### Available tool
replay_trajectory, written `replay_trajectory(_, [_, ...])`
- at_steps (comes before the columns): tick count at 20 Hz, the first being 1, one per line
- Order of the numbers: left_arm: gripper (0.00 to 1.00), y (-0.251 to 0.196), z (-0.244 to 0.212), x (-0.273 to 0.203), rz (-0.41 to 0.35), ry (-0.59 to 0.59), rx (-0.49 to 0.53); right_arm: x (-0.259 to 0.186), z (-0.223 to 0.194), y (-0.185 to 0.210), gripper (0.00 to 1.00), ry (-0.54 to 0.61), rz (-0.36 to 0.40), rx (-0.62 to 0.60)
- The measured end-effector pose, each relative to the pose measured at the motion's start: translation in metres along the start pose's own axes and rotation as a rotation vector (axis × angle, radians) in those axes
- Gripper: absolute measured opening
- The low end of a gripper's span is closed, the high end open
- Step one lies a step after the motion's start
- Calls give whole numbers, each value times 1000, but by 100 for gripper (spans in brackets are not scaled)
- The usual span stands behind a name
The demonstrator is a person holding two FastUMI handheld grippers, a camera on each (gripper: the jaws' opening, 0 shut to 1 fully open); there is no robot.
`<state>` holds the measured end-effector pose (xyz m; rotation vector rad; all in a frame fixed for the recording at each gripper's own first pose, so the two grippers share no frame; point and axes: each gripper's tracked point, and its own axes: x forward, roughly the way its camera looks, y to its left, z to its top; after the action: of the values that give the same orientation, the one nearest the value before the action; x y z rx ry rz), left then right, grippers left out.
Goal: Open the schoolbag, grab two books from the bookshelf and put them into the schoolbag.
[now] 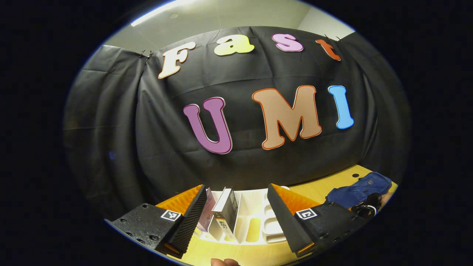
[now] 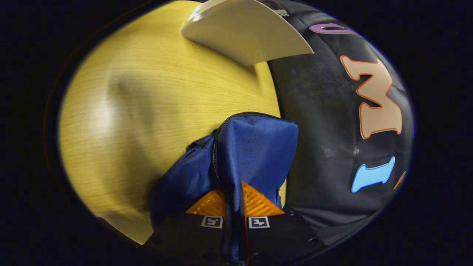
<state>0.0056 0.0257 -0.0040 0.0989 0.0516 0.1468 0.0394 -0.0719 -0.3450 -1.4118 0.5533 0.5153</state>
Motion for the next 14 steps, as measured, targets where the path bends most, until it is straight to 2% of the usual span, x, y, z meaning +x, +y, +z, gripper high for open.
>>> replay_trajectory(2, [96, 3, 2, 0, 5, -8, 10, 1, -4, 0, 2, 13, 43, 67])
replay_trajectory(3, [96, 4, 2, 0, 7, -2, 12, 1, -7, 2, 4, 33, 69, 103])
replay_trajectory(5, [96, 5, 1, 0, 7, -3, 6, 4, -8, 4, 2, 47, 114, 157])
replay_trajectory(9, [100, 8, -7, 1, 11, 23, -9, 4, -10, 4, 4, 62, 149, 279])
replay_trajectory(10, [96, 10, -9, 0, 15, 25, -14, 2, -9, 4, 2, 74, 167, 292])
replay_trajectory(12, [96, 13, -10, 1, 20, 29, -10, 3, -10, 1, 4, 78, 194, 325])
replay_trajectory(14, [100, 18, -11, 3, 28, 29, -1, -3, -9, -6, 2, 68, 205, 365])
